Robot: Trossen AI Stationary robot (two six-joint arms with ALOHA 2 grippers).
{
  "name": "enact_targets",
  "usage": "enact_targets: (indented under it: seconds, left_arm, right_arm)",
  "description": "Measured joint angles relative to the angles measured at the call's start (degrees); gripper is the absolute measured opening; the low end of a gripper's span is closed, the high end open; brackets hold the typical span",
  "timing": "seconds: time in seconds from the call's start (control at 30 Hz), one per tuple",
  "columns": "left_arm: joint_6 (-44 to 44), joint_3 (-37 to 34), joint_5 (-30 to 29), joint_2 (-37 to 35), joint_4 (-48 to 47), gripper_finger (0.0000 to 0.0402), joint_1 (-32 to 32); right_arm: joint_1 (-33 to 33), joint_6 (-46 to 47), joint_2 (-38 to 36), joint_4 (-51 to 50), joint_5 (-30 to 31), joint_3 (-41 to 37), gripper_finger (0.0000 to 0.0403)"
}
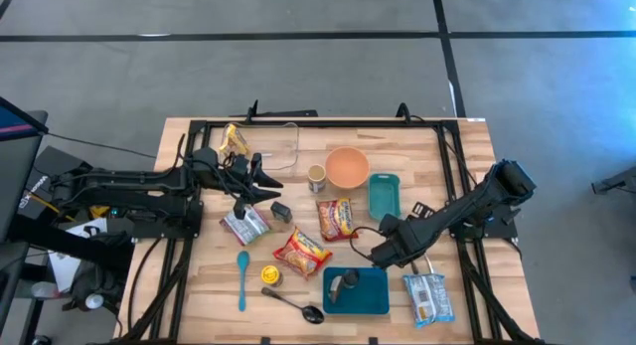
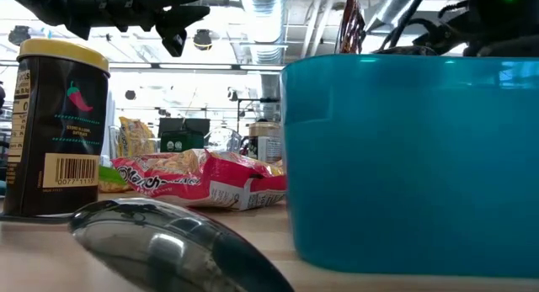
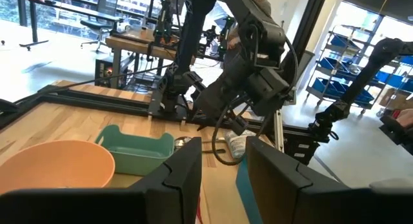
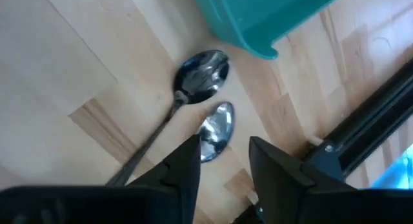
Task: Pick & Place Food Item
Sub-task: Put the top black spoon into the green bin
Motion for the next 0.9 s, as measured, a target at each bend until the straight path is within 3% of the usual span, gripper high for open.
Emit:
enact_targets:
  seconds: [0.33,0.53,0.67,0.9]
  left_arm:
    - [0.0,0.0,0.0,0.0,0.1,0.0115,0.0]
    - [0.0,0.0,0.0,0.0,0.2,0.0115,0.0]
    - [0.0,0.0,0.0,0.0,0.2,0.0115,0.0]
    - [0.0,0.0,0.0,0.0,0.2,0.0115,0.0]
  right_arm:
    - [3.1,8.0,-10.7,10.0,3.1,-7.1,0.0098]
    - [2.6,13.4,-17.4,13.6,0.2,-11.6,0.0096]
    - [1.4,17.1,-18.9,13.6,-0.9,-14.0,0.0096]
    - [-0.3,14.5,-18.8,17.8,-2.6,-17.2,0.0096]
